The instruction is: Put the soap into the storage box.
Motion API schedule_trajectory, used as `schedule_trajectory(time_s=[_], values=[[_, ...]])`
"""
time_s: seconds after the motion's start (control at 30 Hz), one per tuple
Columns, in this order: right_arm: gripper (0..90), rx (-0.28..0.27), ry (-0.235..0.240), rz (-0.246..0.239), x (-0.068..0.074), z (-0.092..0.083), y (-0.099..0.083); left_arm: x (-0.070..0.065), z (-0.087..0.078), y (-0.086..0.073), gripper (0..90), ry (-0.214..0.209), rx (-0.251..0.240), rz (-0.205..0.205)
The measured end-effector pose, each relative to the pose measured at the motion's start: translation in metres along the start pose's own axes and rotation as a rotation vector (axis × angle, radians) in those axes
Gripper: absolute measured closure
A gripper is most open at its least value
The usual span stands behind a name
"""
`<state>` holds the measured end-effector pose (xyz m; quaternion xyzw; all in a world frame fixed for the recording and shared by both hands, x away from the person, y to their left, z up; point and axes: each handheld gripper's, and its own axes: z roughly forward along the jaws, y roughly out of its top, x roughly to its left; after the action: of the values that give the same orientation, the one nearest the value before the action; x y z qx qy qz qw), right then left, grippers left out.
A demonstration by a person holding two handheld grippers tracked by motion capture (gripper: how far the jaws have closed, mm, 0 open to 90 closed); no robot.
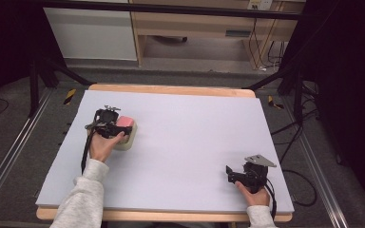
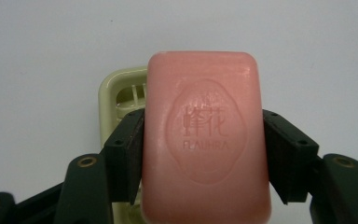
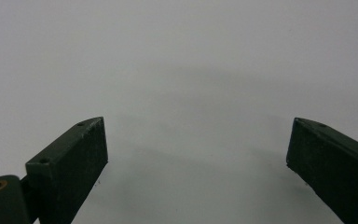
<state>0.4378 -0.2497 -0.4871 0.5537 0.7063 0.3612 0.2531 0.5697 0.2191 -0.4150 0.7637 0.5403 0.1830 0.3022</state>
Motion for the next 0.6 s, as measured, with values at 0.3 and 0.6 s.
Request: schedule_trajectory(time_s=[0.3,0.6], values=[[5.5,-0.001,0.0,0.0,0.0,0.0,0.0,0.005,0.008,-0.004,37.2,0.011,0.008,-0.014],[5.6,0.0,0.0,0.0,0.0,0.0,0.0,0.007,0.015,-0.009,37.2,0.016,0.022,-0.019]])
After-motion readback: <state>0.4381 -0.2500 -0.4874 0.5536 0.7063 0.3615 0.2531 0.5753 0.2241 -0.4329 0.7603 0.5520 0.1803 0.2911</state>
